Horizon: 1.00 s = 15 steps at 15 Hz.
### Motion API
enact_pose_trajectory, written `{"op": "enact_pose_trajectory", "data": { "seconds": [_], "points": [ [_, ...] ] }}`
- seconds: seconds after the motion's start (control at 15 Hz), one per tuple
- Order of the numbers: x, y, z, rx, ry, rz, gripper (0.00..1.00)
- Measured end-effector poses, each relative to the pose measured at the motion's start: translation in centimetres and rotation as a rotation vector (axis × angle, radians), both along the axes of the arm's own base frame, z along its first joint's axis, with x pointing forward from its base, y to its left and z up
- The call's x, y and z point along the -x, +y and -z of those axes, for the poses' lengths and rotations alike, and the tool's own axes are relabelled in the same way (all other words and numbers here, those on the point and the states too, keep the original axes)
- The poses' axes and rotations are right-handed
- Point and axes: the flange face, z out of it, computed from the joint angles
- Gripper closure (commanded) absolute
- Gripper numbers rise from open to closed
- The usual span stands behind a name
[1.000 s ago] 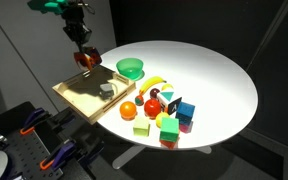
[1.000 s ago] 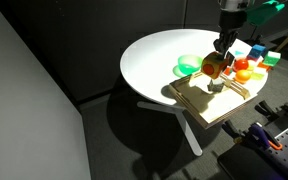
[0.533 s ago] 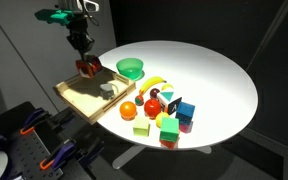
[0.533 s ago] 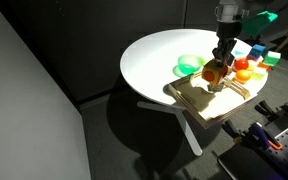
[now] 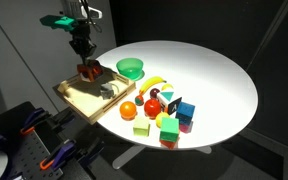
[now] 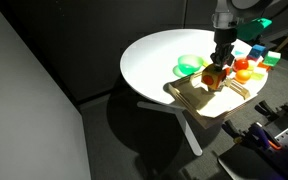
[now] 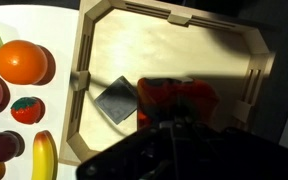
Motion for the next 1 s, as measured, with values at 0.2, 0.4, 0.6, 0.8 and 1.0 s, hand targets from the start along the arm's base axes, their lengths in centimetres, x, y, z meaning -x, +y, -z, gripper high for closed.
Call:
{"op": "enact_pose_trajectory", "data": {
  "seconds": [0.2, 0.4, 0.6, 0.8, 1.0],
  "points": [
    [-0.3, 0.1, 0.7, 0.0, 0.012, 0.0, 1.0],
    [-0.6, 0.1, 1.1, 0.0, 0.02, 0.0, 1.0],
    [-0.8, 0.2, 1.4, 0.0, 0.024, 0.0, 0.67],
    [-0.9, 0.2, 1.3, 0.004, 0.02, -0.007, 0.42],
    [-1.0, 0.2, 1.2, 0.008, 0.017, -0.011, 0.19]
  ]
}}
